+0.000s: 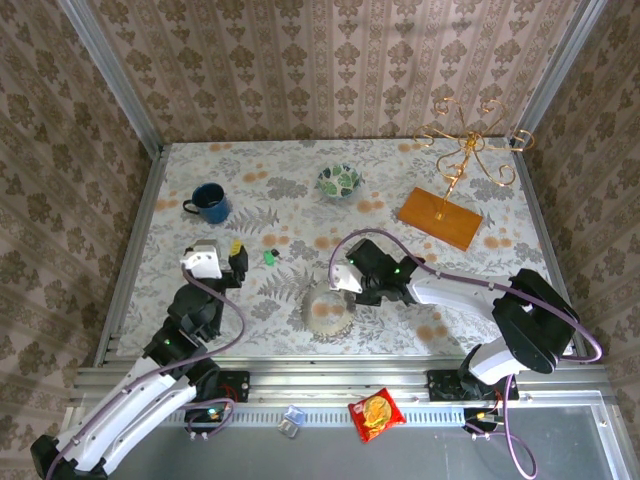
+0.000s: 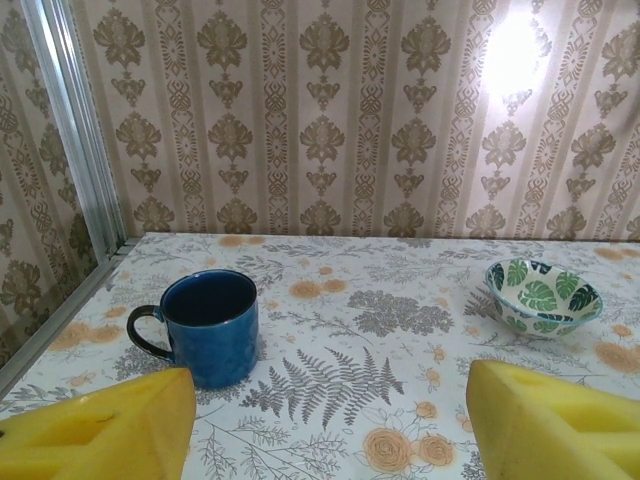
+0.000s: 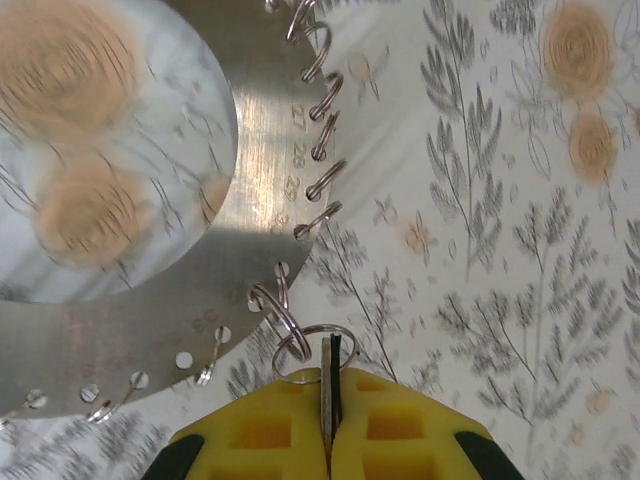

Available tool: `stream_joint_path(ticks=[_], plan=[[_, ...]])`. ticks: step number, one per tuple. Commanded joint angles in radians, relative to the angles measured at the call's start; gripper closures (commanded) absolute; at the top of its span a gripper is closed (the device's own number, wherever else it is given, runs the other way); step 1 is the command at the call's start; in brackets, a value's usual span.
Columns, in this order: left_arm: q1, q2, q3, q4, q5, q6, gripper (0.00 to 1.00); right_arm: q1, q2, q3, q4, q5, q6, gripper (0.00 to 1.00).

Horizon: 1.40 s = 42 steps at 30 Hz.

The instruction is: Put the keys on the keyring

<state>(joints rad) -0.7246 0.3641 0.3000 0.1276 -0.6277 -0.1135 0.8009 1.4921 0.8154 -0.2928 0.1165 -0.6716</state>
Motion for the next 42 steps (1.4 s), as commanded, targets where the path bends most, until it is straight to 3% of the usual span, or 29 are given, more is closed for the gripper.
stream_joint_path(ticks=[1,7,12,15,19,23,27,33,38,42], plan=[[0.005,0.011,-0.002,0.026,0.046,0.008,0.28,0.001,-0.012,-0.028,-0.052,0.151,-0.100,0.96],[0.007,0.082,0.046,-0.052,0.099,-0.003,0.25,0.001,-0.004,-0.065,-0.072,0.280,-0.139,0.76],[0.013,0.155,0.074,-0.069,0.140,-0.025,0.24,0.001,-0.134,-0.045,-0.063,0.208,-0.020,0.64],[0.019,0.206,0.100,-0.106,0.171,-0.052,0.23,0.009,-0.236,-0.027,-0.081,0.073,0.163,0.63],[0.027,0.269,0.108,-0.130,0.219,-0.120,0.23,0.069,-0.348,-0.086,0.010,-0.072,0.581,0.65],[0.031,0.323,0.105,-0.132,0.286,-0.182,0.25,0.172,-0.375,-0.130,0.037,-0.028,0.951,0.69],[0.032,0.358,0.117,-0.177,0.418,-0.176,0.33,0.181,-0.339,-0.087,-0.071,-0.001,1.245,0.69],[-0.015,0.384,0.130,-0.271,0.658,-0.113,0.43,0.119,-0.334,-0.073,-0.094,0.019,1.302,0.68],[-0.199,0.417,0.150,-0.317,0.663,-0.003,0.45,-0.040,-0.380,-0.100,-0.093,-0.053,1.336,0.67],[-0.308,0.519,0.199,-0.382,0.679,0.051,0.46,-0.106,-0.418,-0.128,-0.066,-0.061,1.327,0.68]])
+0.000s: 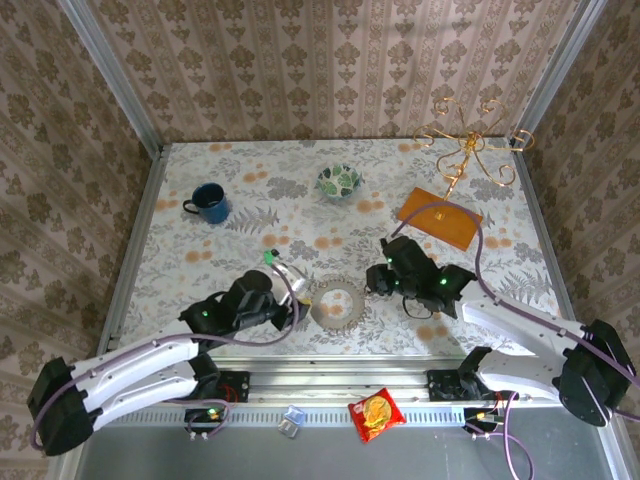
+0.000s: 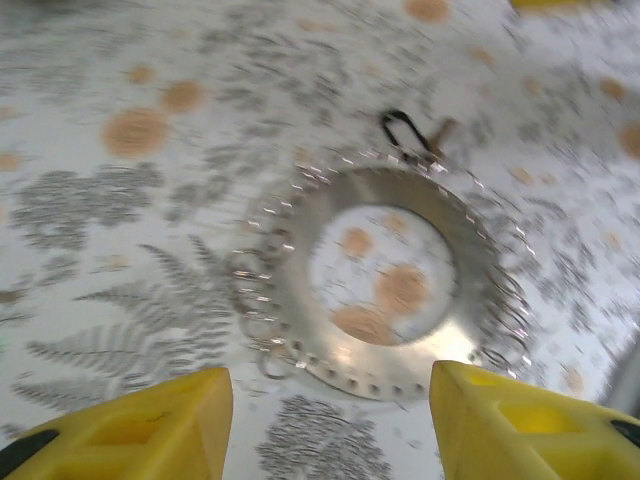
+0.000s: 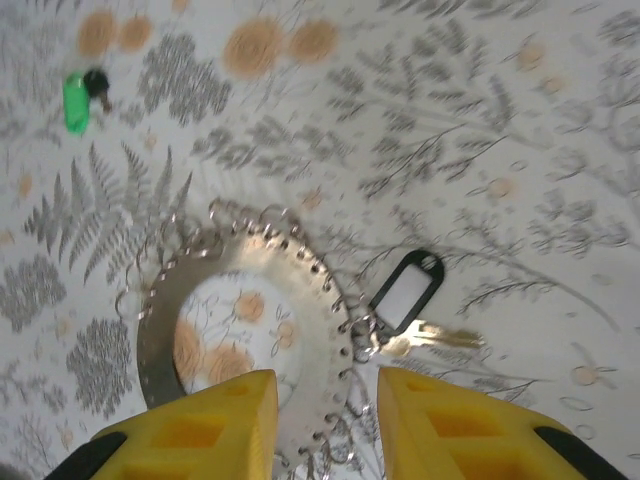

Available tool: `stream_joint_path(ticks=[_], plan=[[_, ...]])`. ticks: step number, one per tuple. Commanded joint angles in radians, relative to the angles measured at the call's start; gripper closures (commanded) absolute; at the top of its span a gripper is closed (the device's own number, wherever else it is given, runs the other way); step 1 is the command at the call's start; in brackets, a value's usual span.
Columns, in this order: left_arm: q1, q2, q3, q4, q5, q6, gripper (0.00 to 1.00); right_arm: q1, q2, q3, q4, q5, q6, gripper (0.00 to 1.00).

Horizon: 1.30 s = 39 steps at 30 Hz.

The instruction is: Put the keys on the keyring

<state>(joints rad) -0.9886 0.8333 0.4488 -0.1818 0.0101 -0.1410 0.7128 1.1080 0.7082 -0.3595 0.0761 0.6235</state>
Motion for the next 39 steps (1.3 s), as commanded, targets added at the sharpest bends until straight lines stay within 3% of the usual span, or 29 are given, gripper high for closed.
stream_joint_path(ticks=[1,7,17,39], plan=[[-0.071,0.086,0.065,-0.090,0.038,0.094,0.46,-0.025,-0.038,-0.024,0.007,-0.018,0.027,0.67],[-0.134,0.286,0.166,-0.111,0.062,0.165,0.47,-0.036,-0.027,-0.026,0.018,-0.029,0.001,0.68],[-0.136,0.524,0.271,-0.133,0.174,0.191,0.50,-0.044,-0.017,-0.045,0.034,-0.039,-0.005,0.68],[-0.124,0.669,0.357,-0.219,0.169,0.167,0.66,-0.058,-0.026,-0.053,0.018,-0.041,-0.028,0.68]])
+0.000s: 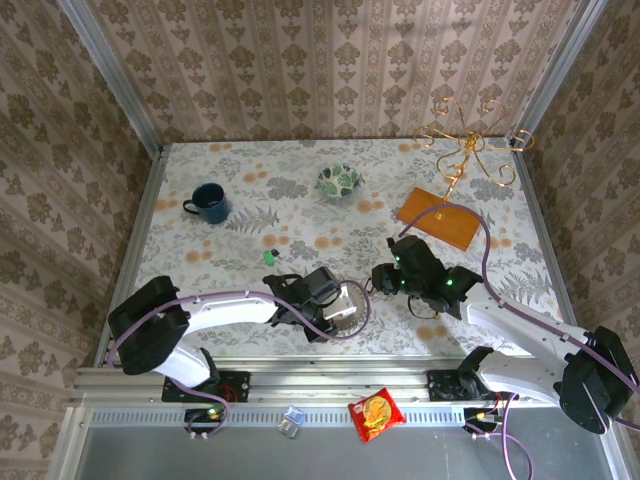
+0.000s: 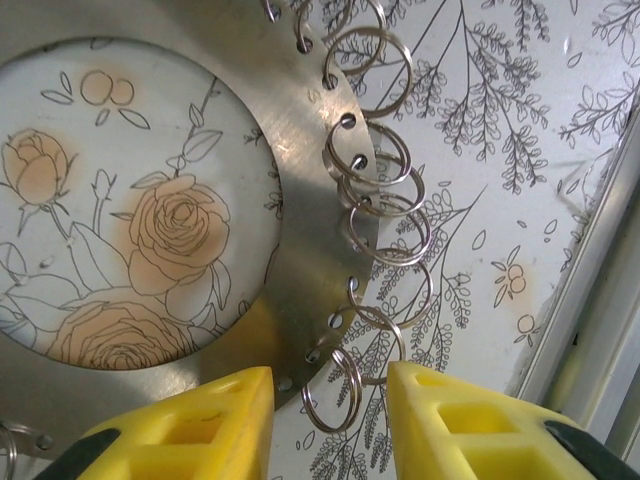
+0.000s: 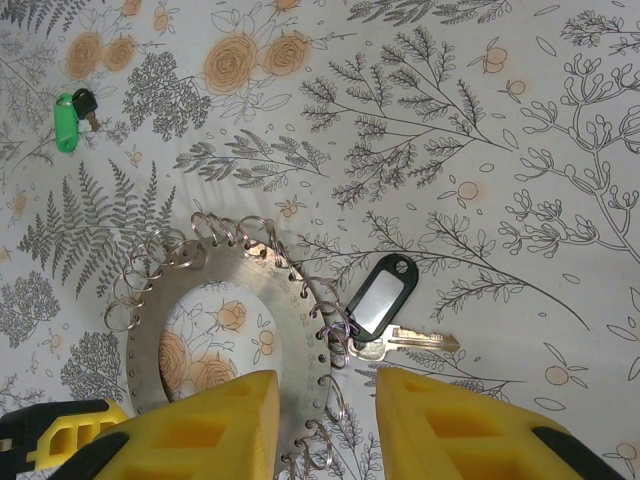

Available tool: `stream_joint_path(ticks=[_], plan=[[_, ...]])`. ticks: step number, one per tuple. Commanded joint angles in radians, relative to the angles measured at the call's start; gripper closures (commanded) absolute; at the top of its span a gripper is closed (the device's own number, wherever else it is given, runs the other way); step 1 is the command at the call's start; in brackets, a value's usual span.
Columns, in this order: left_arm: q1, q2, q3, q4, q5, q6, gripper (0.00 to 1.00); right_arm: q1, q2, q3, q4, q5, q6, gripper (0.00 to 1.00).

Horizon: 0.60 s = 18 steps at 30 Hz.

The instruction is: Put the keys on the keyring

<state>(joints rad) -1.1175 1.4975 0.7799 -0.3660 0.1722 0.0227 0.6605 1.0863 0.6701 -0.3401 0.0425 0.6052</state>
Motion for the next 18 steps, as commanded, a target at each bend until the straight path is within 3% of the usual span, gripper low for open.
stream_joint_path(ticks=[1,18], plan=[[0.005,0.005,0.023,-0.035,0.008,0.003,0.67,-0.006,-0.005,-0.017,-0.001,-0.007,-0.009,0.68],[0.005,0.047,0.035,-0.023,0.034,0.031,0.76,-0.010,-0.011,-0.016,-0.005,-0.006,-0.007,0.69]])
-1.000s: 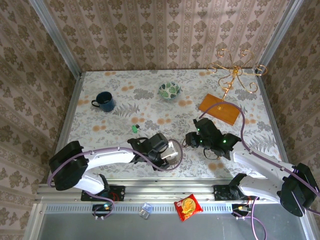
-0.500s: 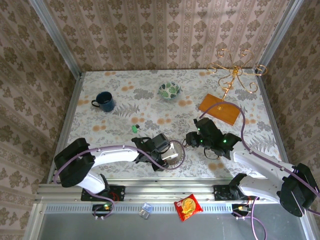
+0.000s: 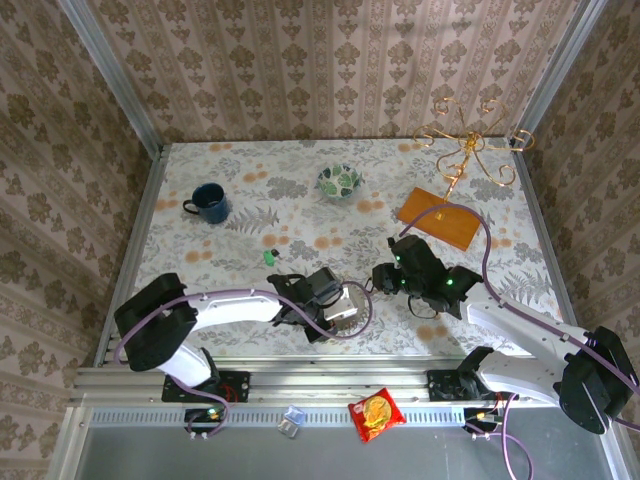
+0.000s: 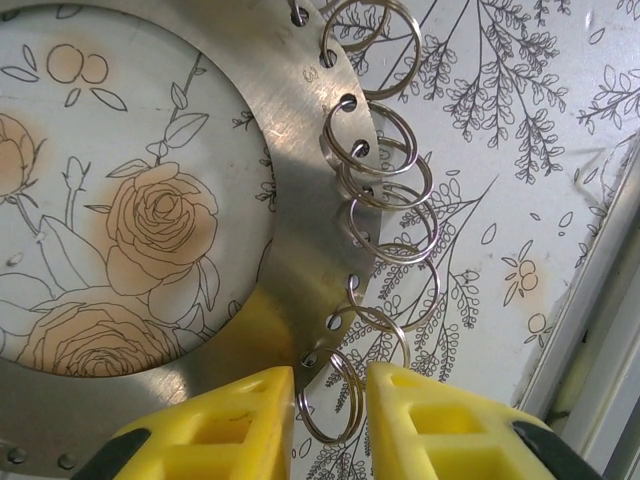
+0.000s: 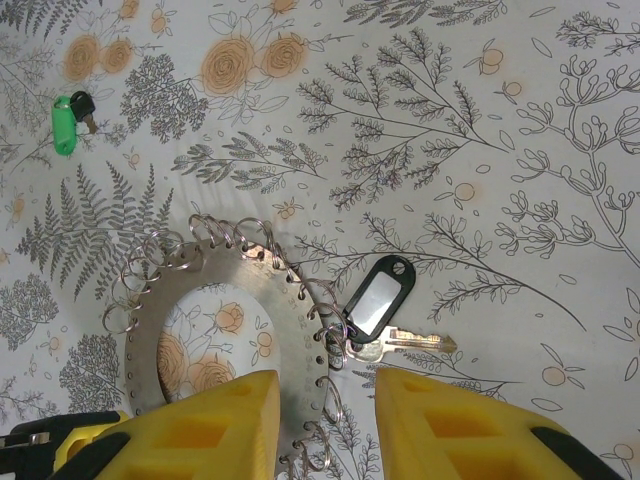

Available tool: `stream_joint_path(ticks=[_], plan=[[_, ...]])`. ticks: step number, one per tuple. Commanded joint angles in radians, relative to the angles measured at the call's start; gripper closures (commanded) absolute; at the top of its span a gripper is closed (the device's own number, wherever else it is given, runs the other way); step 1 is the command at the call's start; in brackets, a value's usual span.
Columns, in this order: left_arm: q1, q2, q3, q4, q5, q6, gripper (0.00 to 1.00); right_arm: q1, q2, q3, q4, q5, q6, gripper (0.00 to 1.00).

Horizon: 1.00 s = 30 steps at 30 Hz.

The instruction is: Put the keys on the keyring

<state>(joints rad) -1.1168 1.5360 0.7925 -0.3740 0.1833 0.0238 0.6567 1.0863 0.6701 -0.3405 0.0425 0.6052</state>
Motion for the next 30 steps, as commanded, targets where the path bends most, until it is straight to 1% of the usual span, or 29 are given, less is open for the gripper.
stream_joint_path(ticks=[1,7,10,17,23,30], plan=[[0.004,0.010,0.022,-0.016,0.026,0.030,0.76,-0.007,-0.011,-0.018,-0.006,-0.005,-0.007,0.69],[0.005,0.022,0.026,-0.019,0.030,0.031,0.81,-0.009,-0.006,-0.018,-0.005,-0.006,-0.007,0.68],[0.005,0.025,0.028,-0.018,0.035,0.037,0.91,-0.011,-0.006,-0.019,-0.005,-0.007,-0.007,0.68],[0.009,0.022,0.029,-0.018,0.038,0.043,1.00,-0.015,-0.005,-0.023,0.000,-0.008,-0.004,0.68],[0.014,-0.038,0.056,-0.026,-0.019,0.050,1.00,-0.022,-0.009,0.002,-0.020,-0.003,-0.022,0.69],[0.037,-0.207,0.059,0.006,-0.155,-0.023,1.00,-0.028,-0.044,0.012,-0.019,0.021,-0.062,0.69]])
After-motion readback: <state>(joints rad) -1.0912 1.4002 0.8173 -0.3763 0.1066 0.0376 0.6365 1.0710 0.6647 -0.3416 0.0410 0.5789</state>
